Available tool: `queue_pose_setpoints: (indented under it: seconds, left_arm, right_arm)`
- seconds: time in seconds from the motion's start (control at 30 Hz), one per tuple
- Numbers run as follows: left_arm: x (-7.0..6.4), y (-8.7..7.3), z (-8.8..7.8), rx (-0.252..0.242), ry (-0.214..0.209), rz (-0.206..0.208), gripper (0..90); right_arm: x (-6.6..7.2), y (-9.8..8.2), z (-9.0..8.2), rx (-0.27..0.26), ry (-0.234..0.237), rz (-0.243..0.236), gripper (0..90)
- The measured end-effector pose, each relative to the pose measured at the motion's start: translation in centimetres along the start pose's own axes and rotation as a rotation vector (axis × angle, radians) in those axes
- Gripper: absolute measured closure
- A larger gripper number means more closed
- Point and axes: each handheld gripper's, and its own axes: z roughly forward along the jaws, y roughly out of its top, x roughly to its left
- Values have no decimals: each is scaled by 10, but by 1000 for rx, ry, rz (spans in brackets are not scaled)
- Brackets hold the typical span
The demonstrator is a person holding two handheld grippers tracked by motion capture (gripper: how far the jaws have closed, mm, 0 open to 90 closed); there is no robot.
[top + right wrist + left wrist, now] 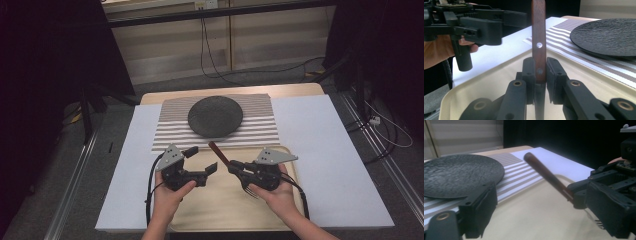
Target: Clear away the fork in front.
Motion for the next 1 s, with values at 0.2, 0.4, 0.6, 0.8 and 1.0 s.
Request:
queue_pose_setpoints:
  seconds: [0.2, 0.4, 0.6, 0.8, 1.0]
  left_arm:
    - [-3, -3, 13, -25, -71, -105, 338]
    - [-5, -2, 14, -69, -190, -242, 772]
    - [-3, 5, 7, -55, -237, -278, 800]
    - [6, 13, -7, -45, -239, -283, 810]
    - [13, 15, -18, -9, -221, -277, 810]
  right_arm:
    - [6, 0, 2, -2, 20, -14, 786]
    - [11, 1, 4, -17, 24, -50, 783]
    - [19, 2, 1, -46, 24, -90, 765]
    - [11, 2, -14, -51, -4, -100, 596]
    - [-7, 1, -27, -46, -76, -103, 483]
